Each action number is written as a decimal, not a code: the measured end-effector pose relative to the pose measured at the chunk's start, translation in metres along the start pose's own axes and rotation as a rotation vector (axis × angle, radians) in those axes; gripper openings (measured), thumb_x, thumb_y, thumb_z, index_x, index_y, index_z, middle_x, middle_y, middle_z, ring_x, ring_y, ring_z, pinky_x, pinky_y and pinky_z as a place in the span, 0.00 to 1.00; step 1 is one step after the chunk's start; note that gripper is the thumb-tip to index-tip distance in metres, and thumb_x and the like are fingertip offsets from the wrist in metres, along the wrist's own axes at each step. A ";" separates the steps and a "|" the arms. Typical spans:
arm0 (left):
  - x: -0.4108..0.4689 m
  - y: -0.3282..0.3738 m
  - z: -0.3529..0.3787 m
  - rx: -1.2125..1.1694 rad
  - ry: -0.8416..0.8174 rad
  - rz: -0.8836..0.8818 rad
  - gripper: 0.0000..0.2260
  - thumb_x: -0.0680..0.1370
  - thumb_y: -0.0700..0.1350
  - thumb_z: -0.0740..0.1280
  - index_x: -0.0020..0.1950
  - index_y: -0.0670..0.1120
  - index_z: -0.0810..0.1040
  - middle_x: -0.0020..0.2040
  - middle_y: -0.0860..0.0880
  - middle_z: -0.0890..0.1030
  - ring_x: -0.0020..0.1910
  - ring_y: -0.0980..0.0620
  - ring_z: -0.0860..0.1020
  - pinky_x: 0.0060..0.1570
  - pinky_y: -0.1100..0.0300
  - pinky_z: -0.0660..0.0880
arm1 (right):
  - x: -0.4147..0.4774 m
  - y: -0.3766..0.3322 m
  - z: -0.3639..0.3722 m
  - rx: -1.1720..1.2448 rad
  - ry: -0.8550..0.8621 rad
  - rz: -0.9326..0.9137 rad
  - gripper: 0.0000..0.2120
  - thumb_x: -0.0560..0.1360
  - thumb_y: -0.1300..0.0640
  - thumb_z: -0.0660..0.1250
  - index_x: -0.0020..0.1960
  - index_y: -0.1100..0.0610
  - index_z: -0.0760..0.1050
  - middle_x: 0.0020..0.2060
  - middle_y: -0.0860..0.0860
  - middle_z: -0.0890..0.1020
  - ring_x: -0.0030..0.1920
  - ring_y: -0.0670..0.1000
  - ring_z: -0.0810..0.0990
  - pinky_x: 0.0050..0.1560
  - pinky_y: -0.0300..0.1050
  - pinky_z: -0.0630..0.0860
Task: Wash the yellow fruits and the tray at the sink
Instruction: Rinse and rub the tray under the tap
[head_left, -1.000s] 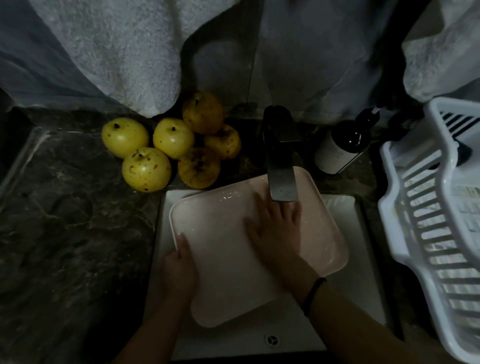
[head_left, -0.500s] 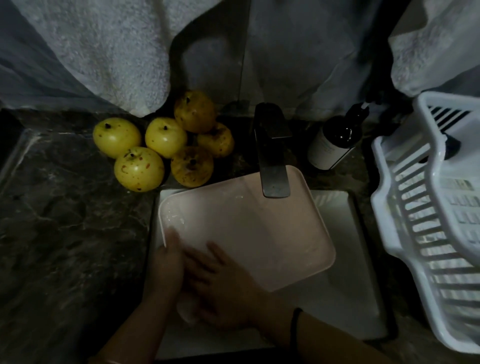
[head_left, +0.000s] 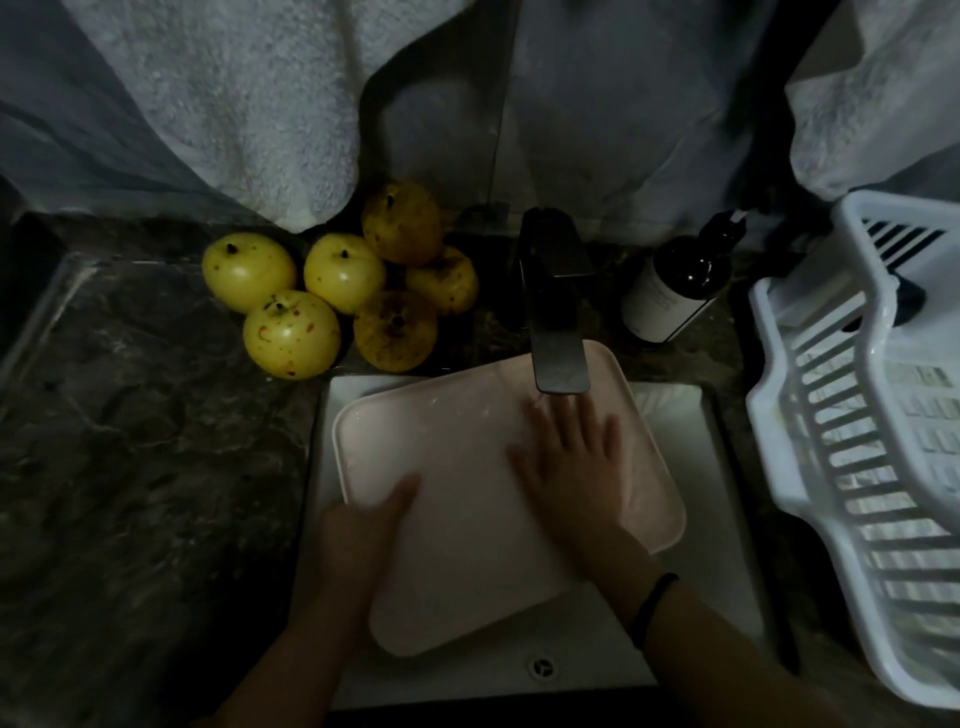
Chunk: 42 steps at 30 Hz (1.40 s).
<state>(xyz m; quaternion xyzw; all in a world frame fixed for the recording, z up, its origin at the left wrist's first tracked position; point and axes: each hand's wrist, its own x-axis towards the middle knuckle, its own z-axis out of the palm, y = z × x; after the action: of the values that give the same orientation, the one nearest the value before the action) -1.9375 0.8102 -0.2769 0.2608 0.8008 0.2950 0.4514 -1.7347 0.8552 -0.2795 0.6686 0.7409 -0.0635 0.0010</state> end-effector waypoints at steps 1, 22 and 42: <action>0.000 -0.001 0.000 -0.001 0.005 0.002 0.22 0.69 0.57 0.73 0.38 0.37 0.76 0.35 0.40 0.78 0.36 0.43 0.78 0.30 0.58 0.70 | 0.002 -0.001 -0.002 0.016 -0.015 0.056 0.31 0.78 0.36 0.41 0.78 0.46 0.45 0.76 0.49 0.42 0.75 0.53 0.34 0.72 0.57 0.30; 0.003 -0.006 -0.002 -0.078 0.107 0.047 0.26 0.81 0.57 0.54 0.42 0.37 0.79 0.43 0.34 0.80 0.47 0.39 0.79 0.53 0.47 0.75 | -0.004 -0.045 0.021 0.011 0.048 -0.293 0.28 0.77 0.36 0.49 0.74 0.45 0.61 0.75 0.52 0.61 0.76 0.58 0.54 0.70 0.63 0.49; 0.003 0.004 -0.004 0.002 0.094 0.046 0.32 0.81 0.58 0.52 0.47 0.29 0.79 0.45 0.30 0.80 0.48 0.35 0.79 0.51 0.50 0.76 | -0.011 -0.077 0.018 0.006 0.015 -0.504 0.38 0.74 0.33 0.50 0.74 0.57 0.62 0.74 0.55 0.63 0.75 0.56 0.54 0.71 0.62 0.49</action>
<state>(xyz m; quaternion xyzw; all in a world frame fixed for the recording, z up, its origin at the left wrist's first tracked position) -1.9422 0.8139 -0.2743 0.2655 0.8150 0.3165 0.4063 -1.8112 0.8349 -0.2891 0.4632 0.8840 -0.0587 -0.0223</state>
